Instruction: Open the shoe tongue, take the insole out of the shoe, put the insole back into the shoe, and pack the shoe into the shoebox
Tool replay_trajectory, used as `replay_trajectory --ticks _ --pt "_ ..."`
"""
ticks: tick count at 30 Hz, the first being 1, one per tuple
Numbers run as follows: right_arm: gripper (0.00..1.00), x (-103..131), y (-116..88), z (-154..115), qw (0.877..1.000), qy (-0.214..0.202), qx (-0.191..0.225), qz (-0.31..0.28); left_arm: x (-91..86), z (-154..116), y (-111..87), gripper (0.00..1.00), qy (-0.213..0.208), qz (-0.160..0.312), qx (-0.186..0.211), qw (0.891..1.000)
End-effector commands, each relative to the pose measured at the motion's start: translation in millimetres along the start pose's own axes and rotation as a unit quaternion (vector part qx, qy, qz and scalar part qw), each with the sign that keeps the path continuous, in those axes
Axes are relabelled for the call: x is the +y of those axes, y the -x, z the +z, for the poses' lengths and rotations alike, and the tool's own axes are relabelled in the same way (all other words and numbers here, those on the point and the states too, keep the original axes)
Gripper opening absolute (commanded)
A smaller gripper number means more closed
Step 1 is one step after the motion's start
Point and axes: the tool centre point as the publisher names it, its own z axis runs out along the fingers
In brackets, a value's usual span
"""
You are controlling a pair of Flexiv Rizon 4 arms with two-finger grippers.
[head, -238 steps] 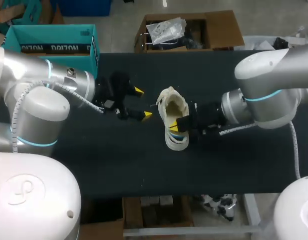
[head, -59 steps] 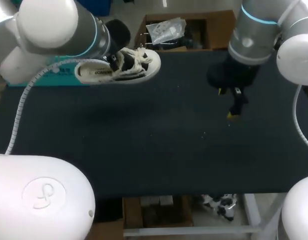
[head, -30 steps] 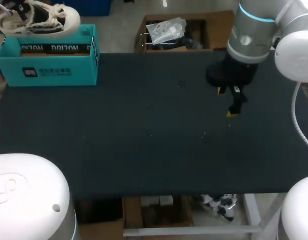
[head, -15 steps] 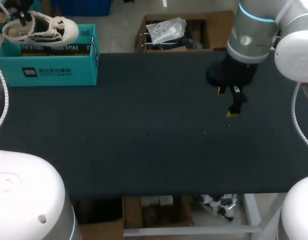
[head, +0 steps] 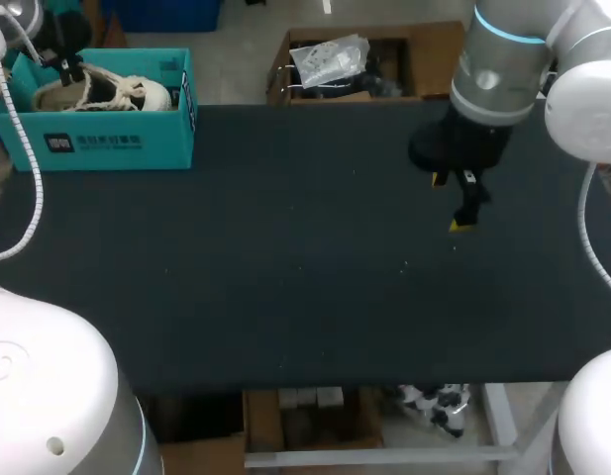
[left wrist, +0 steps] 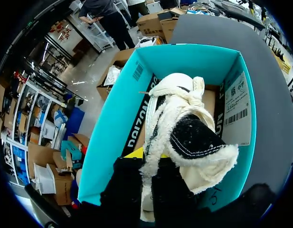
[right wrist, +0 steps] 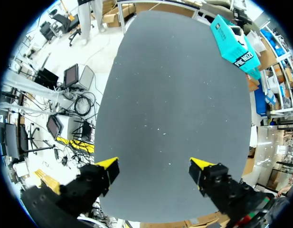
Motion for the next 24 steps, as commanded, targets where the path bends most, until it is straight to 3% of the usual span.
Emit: replay_trajectory --ticks 1,5,7,9,10,17,24 --pt "1.0 0 0 -1 1.0 -0.001 0.002 0.0 3.5 24 8.1 0.0 -0.001 -0.001 0.029 1.0" --pt "1.0 0 0 -1 1.0 -0.001 0.002 0.0 6.3 33 6.5 0.0 0.016 -0.008 0.036 0.999" --pt "1.0 0 0 -1 1.0 -0.001 0.002 0.0 6.5 34 7.4 0.54 0.016 -0.01 0.035 0.999" --pt "1.0 0 0 -1 1.0 -0.001 0.002 0.0 6.6 32 10.9 0.89 0.014 -0.016 0.032 0.999" --pt "1.0 0 0 -1 1.0 -0.001 0.002 0.0 6.3 30 12.9 0.99 0.013 -0.018 0.028 0.999" --pt "1.0 0 0 -1 1.0 -0.001 0.002 0.0 -3.3 -2 16.9 1.0 -0.003 -0.021 0.007 1.0" --pt "1.0 0 0 -1 1.0 -0.001 0.002 0.0 -33.5 -50 6.0 1.0 -0.005 -0.029 0.011 0.999"
